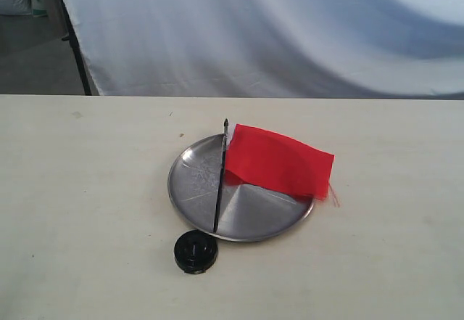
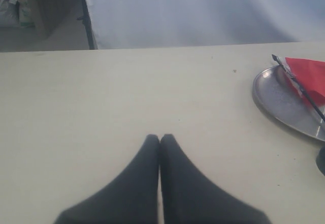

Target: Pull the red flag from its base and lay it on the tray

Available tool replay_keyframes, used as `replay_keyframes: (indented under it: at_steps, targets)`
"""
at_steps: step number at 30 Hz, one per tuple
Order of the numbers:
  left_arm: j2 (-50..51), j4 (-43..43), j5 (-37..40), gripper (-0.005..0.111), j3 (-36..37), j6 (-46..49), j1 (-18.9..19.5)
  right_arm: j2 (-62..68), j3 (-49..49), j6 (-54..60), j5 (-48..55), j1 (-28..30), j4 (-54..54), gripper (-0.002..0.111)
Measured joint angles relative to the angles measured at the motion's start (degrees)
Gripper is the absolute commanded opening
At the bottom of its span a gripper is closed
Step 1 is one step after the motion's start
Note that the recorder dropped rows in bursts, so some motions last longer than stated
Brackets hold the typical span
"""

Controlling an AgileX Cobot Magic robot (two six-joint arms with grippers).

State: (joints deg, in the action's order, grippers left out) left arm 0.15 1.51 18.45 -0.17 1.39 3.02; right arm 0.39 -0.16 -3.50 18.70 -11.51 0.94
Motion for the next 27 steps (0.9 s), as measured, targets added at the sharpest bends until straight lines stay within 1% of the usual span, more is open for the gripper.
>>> replay_keyframes:
  at_steps: [27]
  targets:
    - [0.00, 0.00, 0.00, 0.000, 0.00, 0.00, 0.00, 0.00, 0.00, -0.72, 0.00, -0.11, 0.00, 0.000]
